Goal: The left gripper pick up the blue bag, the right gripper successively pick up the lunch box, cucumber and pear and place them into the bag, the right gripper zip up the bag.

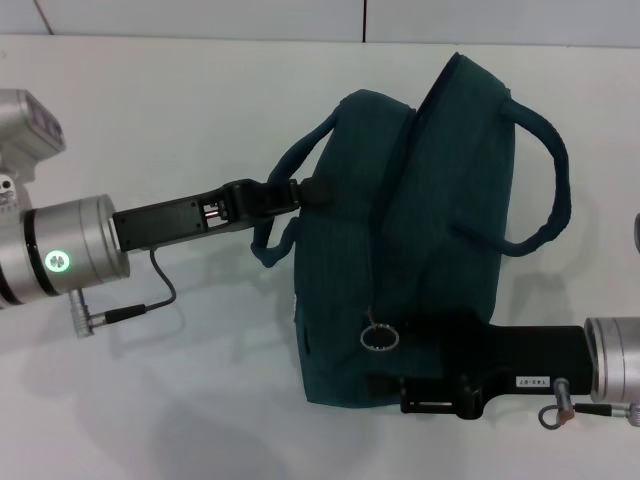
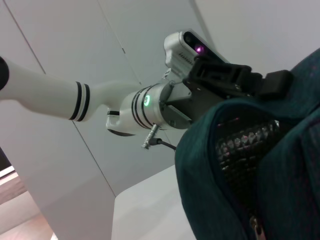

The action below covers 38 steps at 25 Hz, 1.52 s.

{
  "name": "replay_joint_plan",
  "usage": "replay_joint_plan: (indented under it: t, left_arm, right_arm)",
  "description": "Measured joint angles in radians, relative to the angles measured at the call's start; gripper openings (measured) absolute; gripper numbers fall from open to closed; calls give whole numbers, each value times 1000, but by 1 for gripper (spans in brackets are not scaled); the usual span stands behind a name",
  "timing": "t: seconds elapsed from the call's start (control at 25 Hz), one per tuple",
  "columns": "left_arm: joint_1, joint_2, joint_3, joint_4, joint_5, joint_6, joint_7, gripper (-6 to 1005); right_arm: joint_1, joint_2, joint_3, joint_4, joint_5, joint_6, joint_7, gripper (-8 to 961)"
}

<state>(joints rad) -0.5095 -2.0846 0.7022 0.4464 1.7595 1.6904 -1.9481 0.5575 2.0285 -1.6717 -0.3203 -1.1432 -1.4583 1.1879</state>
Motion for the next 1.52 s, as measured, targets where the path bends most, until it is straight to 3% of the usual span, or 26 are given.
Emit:
replay_joint_plan:
  t: [0.44, 0.64, 0.88, 1.28, 1.52]
  left_arm:
    - [8, -2, 3, 0, 0, 8, 1, 85]
    - [9, -2, 3, 0, 1, 10, 2, 86]
    - [10, -3, 3, 0, 3, 12, 3, 87]
    - [5, -2, 5, 0, 4, 14, 4, 89]
    - [6, -1, 5, 0, 4, 14, 5, 90]
  right_arm:
    - [-10, -1, -6, -3, 66, 3, -2, 484]
    - [-12, -1, -7, -3, 73, 1, -3, 275]
    - [-17, -1, -66, -4, 129, 9, -3, 225]
    - [-6, -1, -111, -3, 140, 37, 6, 27]
    - [-10, -1, -118, -3, 140, 43, 10, 24]
